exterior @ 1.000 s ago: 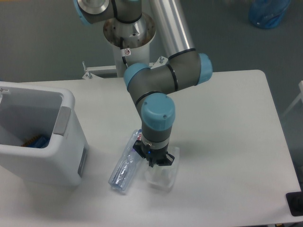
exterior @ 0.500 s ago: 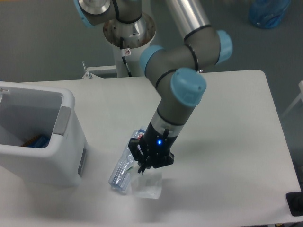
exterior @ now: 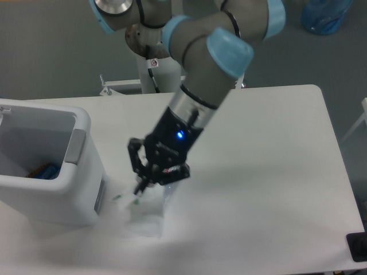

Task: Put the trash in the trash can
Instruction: 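Carry the wrapper over the white bin and release it inside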

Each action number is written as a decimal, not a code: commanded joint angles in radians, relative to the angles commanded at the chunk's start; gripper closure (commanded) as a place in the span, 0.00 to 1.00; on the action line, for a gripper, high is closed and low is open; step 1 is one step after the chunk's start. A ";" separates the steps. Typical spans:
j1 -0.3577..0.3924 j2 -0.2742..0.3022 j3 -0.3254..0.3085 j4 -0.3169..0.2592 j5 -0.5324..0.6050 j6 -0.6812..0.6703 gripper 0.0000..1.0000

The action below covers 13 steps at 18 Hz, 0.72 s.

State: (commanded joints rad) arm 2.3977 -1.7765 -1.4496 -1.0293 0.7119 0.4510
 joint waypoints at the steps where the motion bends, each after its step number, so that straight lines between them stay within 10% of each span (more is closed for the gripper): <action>1: -0.005 0.009 0.000 0.002 -0.015 0.000 1.00; 13: -0.135 0.085 -0.054 0.009 -0.032 -0.069 1.00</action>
State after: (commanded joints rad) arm 2.2628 -1.6920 -1.5032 -1.0201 0.6796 0.3819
